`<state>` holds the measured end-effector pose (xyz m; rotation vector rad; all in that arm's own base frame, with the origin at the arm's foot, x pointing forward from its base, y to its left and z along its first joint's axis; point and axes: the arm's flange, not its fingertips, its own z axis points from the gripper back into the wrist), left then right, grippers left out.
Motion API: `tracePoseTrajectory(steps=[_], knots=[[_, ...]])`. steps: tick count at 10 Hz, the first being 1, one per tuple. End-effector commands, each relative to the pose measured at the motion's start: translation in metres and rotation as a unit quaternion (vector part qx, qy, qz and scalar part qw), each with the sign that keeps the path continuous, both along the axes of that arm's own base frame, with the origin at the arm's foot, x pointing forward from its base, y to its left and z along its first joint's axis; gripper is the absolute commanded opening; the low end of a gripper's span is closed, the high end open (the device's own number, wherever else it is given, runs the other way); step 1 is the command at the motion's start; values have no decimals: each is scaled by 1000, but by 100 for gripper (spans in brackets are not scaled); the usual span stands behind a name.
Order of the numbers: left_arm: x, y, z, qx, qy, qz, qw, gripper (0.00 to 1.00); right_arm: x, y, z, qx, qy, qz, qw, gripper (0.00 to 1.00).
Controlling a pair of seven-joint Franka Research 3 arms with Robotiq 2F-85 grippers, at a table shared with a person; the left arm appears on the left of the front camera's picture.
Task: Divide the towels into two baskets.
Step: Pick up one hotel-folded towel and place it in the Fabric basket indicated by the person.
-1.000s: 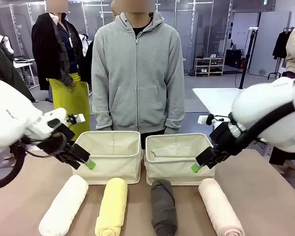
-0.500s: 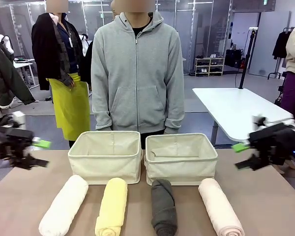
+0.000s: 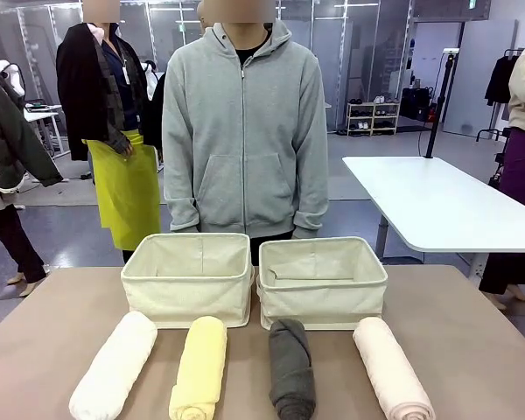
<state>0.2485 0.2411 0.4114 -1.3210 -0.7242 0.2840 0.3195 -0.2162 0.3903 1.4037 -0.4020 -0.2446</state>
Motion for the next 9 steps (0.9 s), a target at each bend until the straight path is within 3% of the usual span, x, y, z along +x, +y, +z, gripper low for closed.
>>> tracePoseTrajectory(steps=[1,3,4,5,9], knots=[[-27,-3,2,19,1,35,999,100,-11,-10,10,15,-24,-36,999,100],[-25,-2,4,29,5,48,998,100,-21,-18,20,-4,-27,-54,998,100],[-15,-6,3,32,10,56,998,100,-15,-10,22,-27,-37,-35,998,100],[-29,24,5,12,-1,52,999,100,-23,-29,12,7,-20,-51,998,100],[-29,24,5,12,-1,52,999,100,-23,-29,12,7,-20,-51,998,100]])
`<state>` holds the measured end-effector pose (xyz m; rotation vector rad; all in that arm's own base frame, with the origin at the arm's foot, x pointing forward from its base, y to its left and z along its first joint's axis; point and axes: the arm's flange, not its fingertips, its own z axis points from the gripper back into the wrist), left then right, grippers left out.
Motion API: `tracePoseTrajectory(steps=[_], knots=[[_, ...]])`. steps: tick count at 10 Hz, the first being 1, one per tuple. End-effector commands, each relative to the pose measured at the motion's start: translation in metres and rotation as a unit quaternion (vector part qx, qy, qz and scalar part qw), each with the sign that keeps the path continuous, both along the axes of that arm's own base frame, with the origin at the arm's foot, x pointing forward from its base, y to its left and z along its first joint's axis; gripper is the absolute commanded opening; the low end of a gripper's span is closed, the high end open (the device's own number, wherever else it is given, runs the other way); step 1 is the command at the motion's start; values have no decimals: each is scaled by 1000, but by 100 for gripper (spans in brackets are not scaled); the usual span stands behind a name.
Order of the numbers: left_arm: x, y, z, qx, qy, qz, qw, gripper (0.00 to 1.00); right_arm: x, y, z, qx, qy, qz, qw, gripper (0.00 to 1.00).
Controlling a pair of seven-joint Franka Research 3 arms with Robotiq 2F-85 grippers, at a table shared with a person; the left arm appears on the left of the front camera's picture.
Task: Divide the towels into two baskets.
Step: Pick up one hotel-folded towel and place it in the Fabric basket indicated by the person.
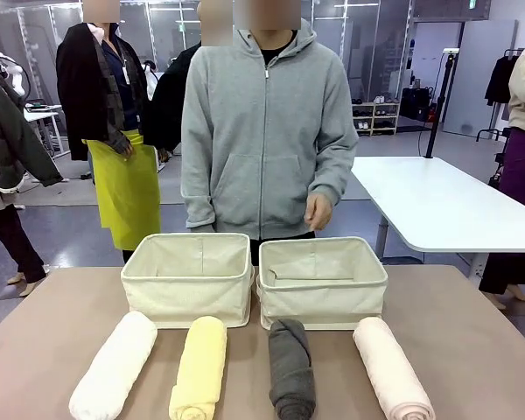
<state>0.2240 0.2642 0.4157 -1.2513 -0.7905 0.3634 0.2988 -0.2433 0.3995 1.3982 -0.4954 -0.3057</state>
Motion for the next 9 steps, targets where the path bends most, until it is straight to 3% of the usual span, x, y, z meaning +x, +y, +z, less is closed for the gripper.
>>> tracePoseTrajectory(steps=[1,7,9], knots=[[-4,1,1,-4,-6,-2,1000,100,-2,-2,3,3,-5,-2,1000,100],[-4,1,1,-4,-6,-2,1000,100,0,0,0,0,0,0,1000,100],[-4,1,1,-4,-6,-2,1000,100,4,24,41,-69,4,42,997,100]])
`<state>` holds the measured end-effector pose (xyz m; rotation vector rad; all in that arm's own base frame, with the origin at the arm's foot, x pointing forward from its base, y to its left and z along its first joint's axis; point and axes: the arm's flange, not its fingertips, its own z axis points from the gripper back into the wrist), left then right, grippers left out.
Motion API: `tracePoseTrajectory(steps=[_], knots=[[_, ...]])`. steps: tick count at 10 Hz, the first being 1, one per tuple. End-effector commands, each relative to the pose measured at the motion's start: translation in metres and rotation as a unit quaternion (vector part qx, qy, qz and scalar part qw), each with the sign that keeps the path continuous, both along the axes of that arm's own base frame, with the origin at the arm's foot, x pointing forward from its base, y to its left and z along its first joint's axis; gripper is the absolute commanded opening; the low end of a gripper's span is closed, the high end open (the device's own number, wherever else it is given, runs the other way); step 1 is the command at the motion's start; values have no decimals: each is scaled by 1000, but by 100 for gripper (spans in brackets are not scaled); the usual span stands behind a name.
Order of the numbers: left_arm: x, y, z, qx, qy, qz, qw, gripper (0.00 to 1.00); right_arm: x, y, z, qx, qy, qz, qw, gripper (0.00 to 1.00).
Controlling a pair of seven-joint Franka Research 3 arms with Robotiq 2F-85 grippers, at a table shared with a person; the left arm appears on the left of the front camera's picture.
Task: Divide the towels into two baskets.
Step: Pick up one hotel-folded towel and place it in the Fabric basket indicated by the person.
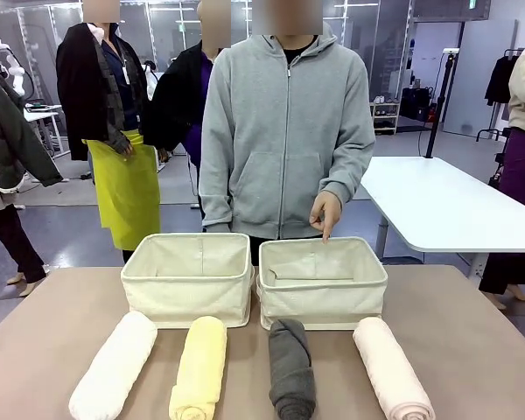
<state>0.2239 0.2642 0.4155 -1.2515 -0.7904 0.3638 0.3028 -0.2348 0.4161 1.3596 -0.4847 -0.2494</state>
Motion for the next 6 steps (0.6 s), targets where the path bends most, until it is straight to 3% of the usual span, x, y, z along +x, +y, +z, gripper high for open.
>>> tracePoseTrajectory(steps=[1,3,6], knots=[[-4,1,1,-4,-6,-2,1000,100,8,34,42,-77,16,44,996,100],[-4,1,1,-4,-6,-2,1000,100,34,92,72,-170,36,87,981,100],[-4,1,1,-4,-6,-2,1000,100,68,210,84,-303,54,182,934,100]])
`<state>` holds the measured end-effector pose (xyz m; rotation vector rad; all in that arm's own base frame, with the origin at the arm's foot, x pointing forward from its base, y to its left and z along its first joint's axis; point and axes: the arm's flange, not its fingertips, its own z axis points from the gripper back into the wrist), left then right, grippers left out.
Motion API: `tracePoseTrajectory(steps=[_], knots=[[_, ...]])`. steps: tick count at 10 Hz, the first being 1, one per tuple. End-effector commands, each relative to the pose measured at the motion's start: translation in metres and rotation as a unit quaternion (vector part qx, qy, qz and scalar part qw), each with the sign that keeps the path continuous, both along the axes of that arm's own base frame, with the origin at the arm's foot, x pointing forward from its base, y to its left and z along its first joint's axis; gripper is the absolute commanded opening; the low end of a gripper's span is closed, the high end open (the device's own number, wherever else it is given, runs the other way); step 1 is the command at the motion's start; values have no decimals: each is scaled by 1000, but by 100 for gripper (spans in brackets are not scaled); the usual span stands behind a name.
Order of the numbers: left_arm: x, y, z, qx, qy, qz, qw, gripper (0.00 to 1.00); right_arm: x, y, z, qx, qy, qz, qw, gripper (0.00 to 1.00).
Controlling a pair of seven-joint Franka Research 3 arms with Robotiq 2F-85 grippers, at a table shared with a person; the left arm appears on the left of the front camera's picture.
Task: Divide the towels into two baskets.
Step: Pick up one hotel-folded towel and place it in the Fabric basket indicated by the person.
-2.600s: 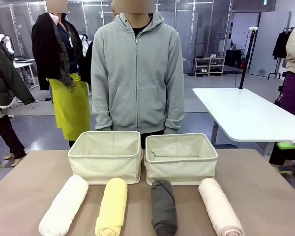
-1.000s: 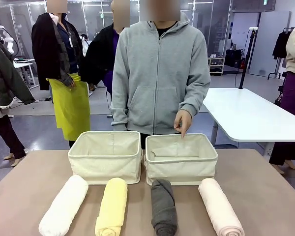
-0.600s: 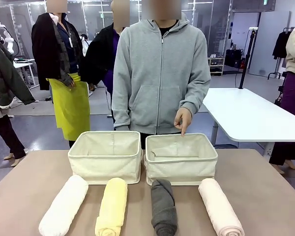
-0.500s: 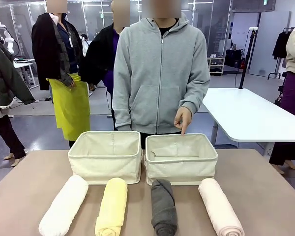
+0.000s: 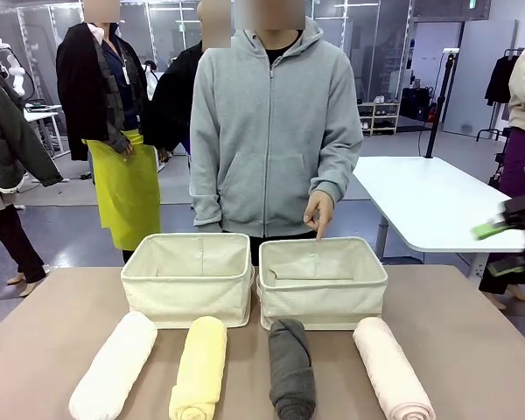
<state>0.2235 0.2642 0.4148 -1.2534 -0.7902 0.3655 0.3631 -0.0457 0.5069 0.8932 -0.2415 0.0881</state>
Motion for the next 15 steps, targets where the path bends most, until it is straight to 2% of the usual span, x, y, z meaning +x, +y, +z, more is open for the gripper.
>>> tracePoseTrajectory(steps=[1,2,5,7,9,12,15], knots=[[-4,1,2,-2,-6,-2,1000,100,16,45,-9,-88,23,39,995,100],[-4,1,2,-2,-6,-2,1000,100,20,63,-15,-120,28,49,991,100],[-4,1,2,-2,-6,-2,1000,100,29,111,-51,-229,8,28,973,100],[-4,1,2,-2,-6,-2,1000,100,28,128,-71,-252,0,13,968,100],[-4,1,2,-2,-6,-2,1000,100,26,144,-98,-288,8,-7,957,100],[-4,1,2,-2,-6,-2,1000,100,24,166,-133,-277,17,7,961,100],[-4,1,2,-2,-6,-2,1000,100,25,173,-149,-320,6,12,947,100]])
